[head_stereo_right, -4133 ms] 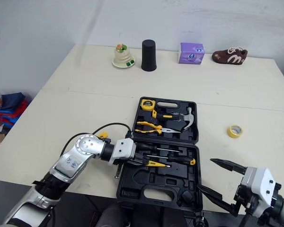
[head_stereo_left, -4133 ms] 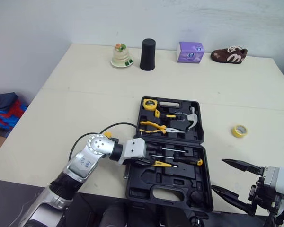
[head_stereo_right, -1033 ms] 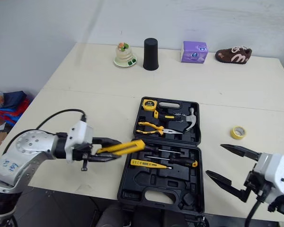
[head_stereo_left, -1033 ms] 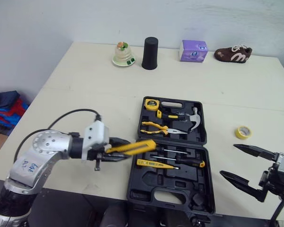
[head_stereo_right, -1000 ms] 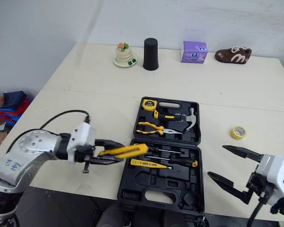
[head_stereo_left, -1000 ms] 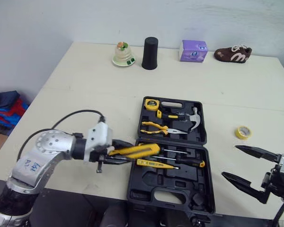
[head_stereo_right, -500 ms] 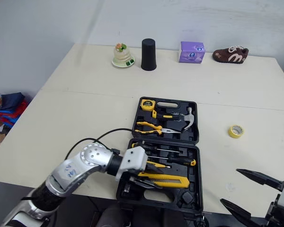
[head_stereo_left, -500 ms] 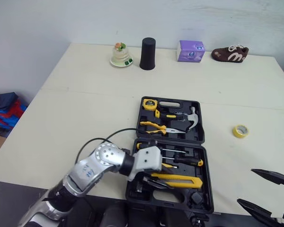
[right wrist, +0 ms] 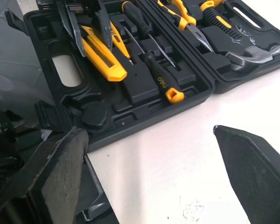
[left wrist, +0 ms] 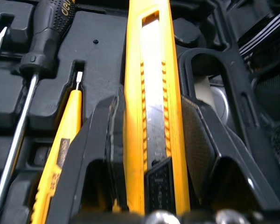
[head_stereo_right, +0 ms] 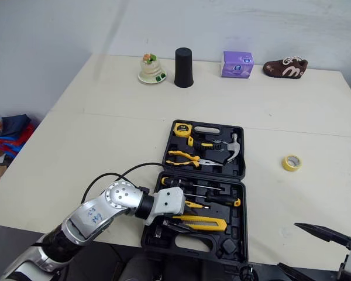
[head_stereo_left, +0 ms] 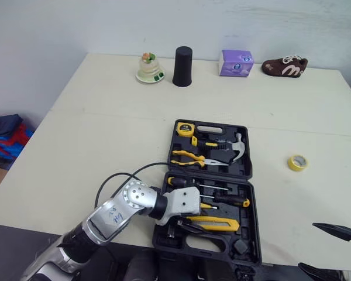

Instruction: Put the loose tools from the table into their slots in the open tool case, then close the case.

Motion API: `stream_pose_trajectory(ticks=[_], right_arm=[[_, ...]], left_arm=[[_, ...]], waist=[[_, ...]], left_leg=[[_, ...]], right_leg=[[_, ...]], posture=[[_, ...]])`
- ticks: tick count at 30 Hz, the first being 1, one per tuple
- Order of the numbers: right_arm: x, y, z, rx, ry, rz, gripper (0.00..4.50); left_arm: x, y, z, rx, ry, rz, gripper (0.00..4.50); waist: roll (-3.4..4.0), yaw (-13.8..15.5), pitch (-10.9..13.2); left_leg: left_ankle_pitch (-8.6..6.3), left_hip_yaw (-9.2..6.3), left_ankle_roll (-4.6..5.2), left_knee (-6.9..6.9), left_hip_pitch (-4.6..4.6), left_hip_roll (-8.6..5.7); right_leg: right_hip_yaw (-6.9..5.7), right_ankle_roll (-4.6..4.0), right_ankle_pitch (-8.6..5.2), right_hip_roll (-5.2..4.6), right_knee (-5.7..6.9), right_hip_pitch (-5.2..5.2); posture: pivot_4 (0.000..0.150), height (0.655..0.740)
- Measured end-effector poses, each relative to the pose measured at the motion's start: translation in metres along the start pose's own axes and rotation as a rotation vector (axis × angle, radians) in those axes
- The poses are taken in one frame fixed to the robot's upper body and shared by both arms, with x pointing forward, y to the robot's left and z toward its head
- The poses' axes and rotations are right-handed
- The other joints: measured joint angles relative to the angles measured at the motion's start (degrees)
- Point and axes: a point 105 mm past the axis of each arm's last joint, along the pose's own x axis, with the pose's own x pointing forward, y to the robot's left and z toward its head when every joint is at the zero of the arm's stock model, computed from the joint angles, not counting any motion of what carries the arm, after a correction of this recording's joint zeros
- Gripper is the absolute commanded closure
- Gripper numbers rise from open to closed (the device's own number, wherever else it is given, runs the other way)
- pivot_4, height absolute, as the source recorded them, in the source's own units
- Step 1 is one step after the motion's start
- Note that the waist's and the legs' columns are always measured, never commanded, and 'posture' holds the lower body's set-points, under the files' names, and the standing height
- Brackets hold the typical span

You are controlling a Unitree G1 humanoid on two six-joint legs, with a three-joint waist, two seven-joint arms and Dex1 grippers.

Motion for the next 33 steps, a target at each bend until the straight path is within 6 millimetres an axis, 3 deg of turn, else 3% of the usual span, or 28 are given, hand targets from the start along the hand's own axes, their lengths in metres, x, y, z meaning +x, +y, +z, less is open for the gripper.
stream_pose_trajectory(ticks=[3,7,8,18,21,27,33], right_arm=[[0.001,-0.003,0.001,-0.004,-0.004,-0.011,0.0],[0.002,-0.007,0.001,0.002,-0.004,-0.025,0.0],[0.003,-0.008,0.001,0.002,-0.006,-0.027,0.0],[0.006,-0.011,0.002,0.006,-0.02,-0.035,0.0],[0.006,-0.01,-0.001,0.021,-0.024,-0.035,0.0],[0.005,-0.008,-0.008,0.035,-0.018,-0.028,0.0],[0.005,-0.006,-0.008,0.03,-0.024,-0.017,0.0]], left_arm=[[0.0,-0.001,0.0,0.0,0.0,-0.011,3.27],[0.0,0.001,0.002,0.022,-0.017,-0.032,1.31],[0.001,0.002,0.002,0.03,-0.023,-0.034,1.03],[-0.009,0.002,0.023,0.091,-0.205,-0.132,1.03],[-0.015,0.001,0.033,0.143,-0.29,-0.142,1.64],[-0.014,0.004,0.02,0.18,-0.334,-0.134,4.39],[0.002,-0.001,0.004,0.169,-0.269,-0.144,4.46]], waist=[[0.01,0.01,-0.01],[0.03,0.1,-0.02],[0.03,0.14,-0.02],[0.04,0.15,-0.02],[0.04,0.16,-0.02],[0.05,0.13,-0.03],[0.05,0.13,-0.03]], left_leg=[[0.0,0.0,0.0,0.0,0.0,-0.01],[0.0,-0.02,0.0,0.01,0.0,-0.03],[0.0,-0.02,0.0,0.01,-0.01,-0.04],[0.0,-0.03,0.01,0.04,-0.01,-0.04],[0.0,-0.03,0.01,0.03,-0.01,-0.06],[0.01,-0.04,0.02,0.08,-0.01,-0.07],[0.0,-0.04,0.04,0.06,-0.01,-0.08]], right_leg=[[0.0,-0.74,-0.4,-0.03,0.01,0.01],[-0.06,-0.47,-0.26,-0.03,0.03,0.02],[-0.07,-0.45,-0.25,-0.03,0.04,0.01],[-0.11,0.04,0.02,-0.01,0.04,0.02],[-0.11,0.04,0.02,-0.03,0.03,0.03],[-0.13,0.09,0.05,-0.02,0.03,0.05],[-0.12,0.11,0.06,-0.04,0.02,0.05]], posture=[[0.15,0.74],[0.15,0.74],[0.15,0.74],[0.15,0.74],[0.15,0.74],[0.15,0.74],[0.15,0.74]])
